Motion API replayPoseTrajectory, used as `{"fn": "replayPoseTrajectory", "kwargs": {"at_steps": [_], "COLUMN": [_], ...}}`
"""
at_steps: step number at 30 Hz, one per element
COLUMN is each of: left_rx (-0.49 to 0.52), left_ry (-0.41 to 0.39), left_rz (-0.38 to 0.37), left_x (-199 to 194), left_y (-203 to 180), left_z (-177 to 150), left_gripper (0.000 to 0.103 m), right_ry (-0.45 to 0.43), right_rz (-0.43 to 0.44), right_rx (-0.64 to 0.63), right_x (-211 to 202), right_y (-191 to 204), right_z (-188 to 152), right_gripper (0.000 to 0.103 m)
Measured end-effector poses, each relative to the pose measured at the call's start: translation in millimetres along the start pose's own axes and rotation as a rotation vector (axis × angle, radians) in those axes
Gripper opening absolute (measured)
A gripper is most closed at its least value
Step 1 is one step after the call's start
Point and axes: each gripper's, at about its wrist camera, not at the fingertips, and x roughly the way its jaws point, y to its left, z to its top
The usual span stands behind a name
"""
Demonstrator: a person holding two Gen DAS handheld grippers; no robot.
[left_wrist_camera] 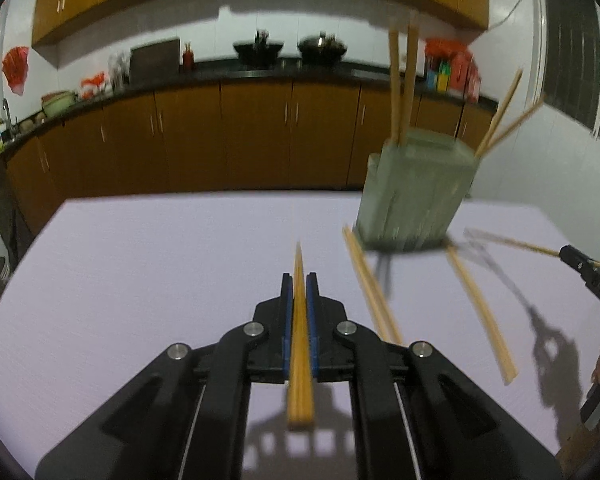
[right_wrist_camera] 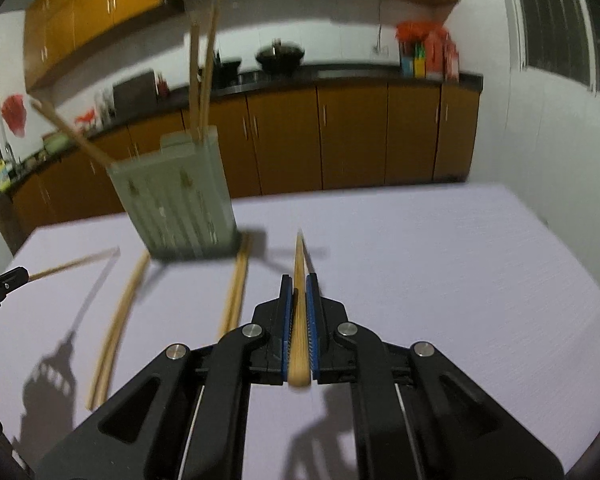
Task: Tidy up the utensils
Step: 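Lift the left tool's chopstick into the holder while the right tool inserts its chopstick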
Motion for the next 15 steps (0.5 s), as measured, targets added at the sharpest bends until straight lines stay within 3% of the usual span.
{"fn": "replayPoseTrajectory", "kwargs": {"at_steps": [5, 15], "left_rx": [0.012, 0.034], "left_ry": [-0.086, -0.160], "left_rz": [-0.031, -0.120], "left_x": [-21, -46], "left_y": [-4, -20], "left_z": [31, 64], "left_gripper": [0.008, 0.008], "right_ry": [-0.097, -0.202], "right_rz": [0.009, 0.062], "right_rx": [-0.004, 0.007], "right_x": [-15, -38], "right_y": [10, 16], "right_z": [26, 66], "right_gripper": [0.008, 0.008]}}
